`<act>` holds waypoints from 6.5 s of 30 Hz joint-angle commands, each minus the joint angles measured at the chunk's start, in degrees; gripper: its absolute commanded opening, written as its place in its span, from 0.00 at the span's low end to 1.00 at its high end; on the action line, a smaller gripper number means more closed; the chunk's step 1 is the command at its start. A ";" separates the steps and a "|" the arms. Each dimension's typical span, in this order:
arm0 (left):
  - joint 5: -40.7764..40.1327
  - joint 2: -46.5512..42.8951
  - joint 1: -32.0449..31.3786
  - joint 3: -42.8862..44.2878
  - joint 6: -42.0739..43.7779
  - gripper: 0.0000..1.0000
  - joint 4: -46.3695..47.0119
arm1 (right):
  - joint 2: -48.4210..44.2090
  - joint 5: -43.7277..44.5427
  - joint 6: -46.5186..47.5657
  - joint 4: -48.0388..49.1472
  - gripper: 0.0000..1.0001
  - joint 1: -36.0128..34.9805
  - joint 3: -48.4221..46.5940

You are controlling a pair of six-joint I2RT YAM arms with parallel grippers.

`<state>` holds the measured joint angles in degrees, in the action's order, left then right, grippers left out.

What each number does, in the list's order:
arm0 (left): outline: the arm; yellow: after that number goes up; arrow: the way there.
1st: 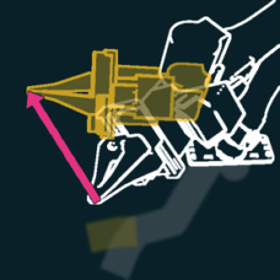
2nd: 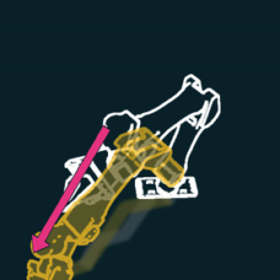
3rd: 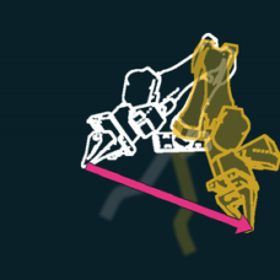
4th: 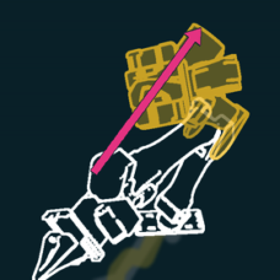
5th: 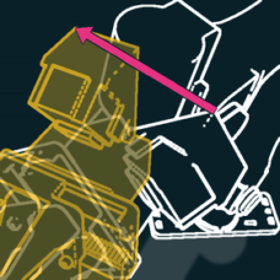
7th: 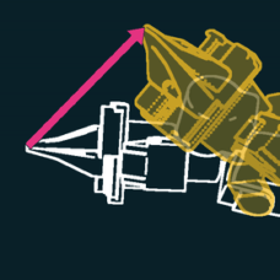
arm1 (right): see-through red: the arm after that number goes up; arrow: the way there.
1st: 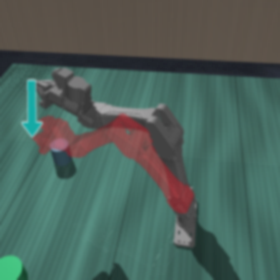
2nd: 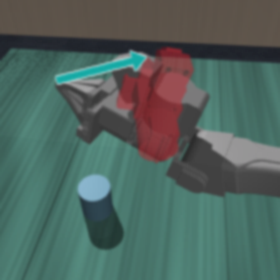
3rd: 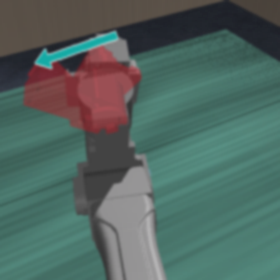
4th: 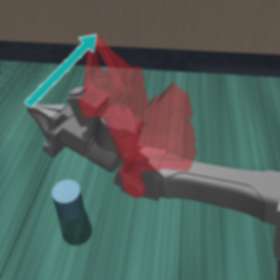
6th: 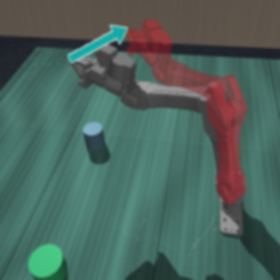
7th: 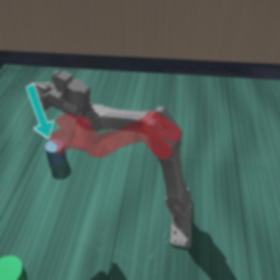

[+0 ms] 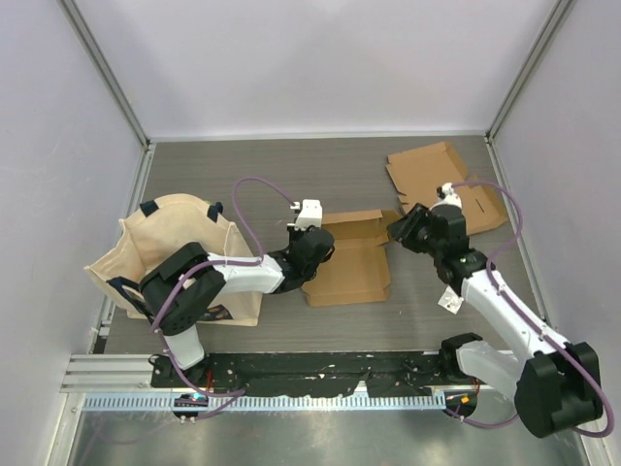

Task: Fold the paper box

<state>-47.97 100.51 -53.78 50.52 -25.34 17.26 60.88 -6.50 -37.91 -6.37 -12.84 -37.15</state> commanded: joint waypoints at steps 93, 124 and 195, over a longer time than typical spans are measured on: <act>1.30 -2.25 -0.01 -2.44 -1.20 0.00 -1.79 | 3.54 24.44 10.12 5.14 0.55 -8.08 4.37; 1.91 -2.33 0.08 -1.83 -1.29 0.00 -2.14 | 10.48 23.64 0.01 -1.55 0.01 -14.84 -6.01; 26.60 16.30 -7.39 1.42 -12.62 0.00 17.98 | 17.25 35.57 -18.50 -1.71 0.06 -22.48 -7.85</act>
<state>-22.24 115.00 -62.02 54.22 -36.60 34.00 75.26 23.16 -44.58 -7.33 -31.35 -41.74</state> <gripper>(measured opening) 0.010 0.057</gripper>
